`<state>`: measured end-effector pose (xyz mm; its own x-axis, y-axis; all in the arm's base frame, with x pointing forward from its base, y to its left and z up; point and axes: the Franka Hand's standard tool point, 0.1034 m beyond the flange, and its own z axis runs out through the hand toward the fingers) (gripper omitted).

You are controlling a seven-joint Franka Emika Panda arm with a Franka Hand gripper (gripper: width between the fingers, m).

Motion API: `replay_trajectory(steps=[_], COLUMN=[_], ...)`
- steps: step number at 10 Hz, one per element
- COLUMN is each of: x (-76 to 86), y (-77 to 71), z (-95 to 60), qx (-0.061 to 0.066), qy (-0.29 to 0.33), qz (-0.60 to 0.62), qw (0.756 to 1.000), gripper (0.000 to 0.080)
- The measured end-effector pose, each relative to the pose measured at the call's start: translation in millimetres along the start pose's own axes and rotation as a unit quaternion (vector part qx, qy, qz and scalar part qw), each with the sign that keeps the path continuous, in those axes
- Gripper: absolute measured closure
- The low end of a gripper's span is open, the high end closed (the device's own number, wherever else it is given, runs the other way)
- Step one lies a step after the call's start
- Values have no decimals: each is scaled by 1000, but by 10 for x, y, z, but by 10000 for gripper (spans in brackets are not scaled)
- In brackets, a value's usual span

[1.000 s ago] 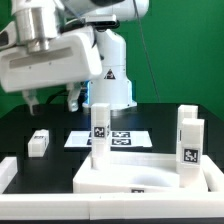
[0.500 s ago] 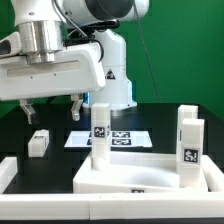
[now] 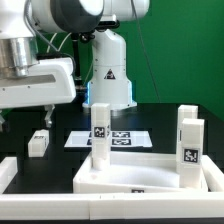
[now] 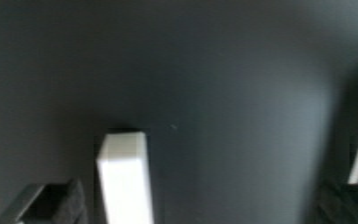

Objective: Assemble desk

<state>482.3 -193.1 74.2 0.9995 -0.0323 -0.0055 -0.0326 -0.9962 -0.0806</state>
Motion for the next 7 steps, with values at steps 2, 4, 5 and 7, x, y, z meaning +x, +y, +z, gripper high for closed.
replay_trajectory(steps=[2,4,5,7], x=[-4,-47,-76,-173], y=[-112,-159,-128,-36], z=[17,76,165,264], qx=[19,37,43,28], qy=[-75,-131,-180,-307], qz=[11,10,5,-22], qw=[997,991,983,951], gripper=[150,150,150,150])
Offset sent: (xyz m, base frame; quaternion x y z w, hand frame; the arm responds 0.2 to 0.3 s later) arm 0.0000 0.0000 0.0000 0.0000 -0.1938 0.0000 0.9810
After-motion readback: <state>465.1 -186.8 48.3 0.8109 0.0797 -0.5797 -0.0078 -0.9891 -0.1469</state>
